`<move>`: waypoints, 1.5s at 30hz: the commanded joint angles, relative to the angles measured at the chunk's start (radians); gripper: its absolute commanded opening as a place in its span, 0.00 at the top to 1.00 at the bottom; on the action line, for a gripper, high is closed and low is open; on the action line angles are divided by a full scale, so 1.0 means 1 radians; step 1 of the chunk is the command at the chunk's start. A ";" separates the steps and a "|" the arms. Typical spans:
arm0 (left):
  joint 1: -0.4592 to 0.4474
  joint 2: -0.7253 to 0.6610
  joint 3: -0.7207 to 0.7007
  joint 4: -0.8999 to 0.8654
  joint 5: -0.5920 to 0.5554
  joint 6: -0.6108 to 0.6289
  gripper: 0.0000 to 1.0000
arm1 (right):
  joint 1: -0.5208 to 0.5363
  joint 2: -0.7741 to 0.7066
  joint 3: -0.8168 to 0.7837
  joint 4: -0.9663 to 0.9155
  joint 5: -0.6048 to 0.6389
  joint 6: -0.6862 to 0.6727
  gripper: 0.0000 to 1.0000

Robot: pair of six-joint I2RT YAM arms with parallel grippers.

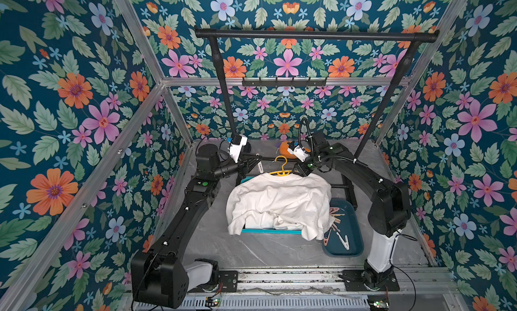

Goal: Use clothespins to secure the t-shirt on both sides of the hanger
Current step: Pick up the hanger from the basket.

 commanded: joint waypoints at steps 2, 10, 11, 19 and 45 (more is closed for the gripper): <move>0.007 -0.007 -0.005 -0.006 0.017 0.010 1.00 | 0.002 0.020 0.024 -0.042 0.082 -0.155 0.54; 0.011 -0.006 -0.009 -0.011 0.022 0.005 1.00 | 0.002 0.091 0.100 -0.073 0.048 -0.254 0.56; 0.012 -0.005 -0.009 -0.010 0.023 0.002 1.00 | 0.002 0.105 0.116 -0.085 0.041 -0.257 0.56; 0.013 -0.014 -0.013 -0.012 0.027 -0.001 1.00 | 0.002 0.155 0.161 -0.115 0.023 -0.287 0.57; 0.013 -0.028 -0.004 -0.025 0.006 0.003 1.00 | 0.032 -0.007 -0.008 0.080 0.077 -0.316 0.88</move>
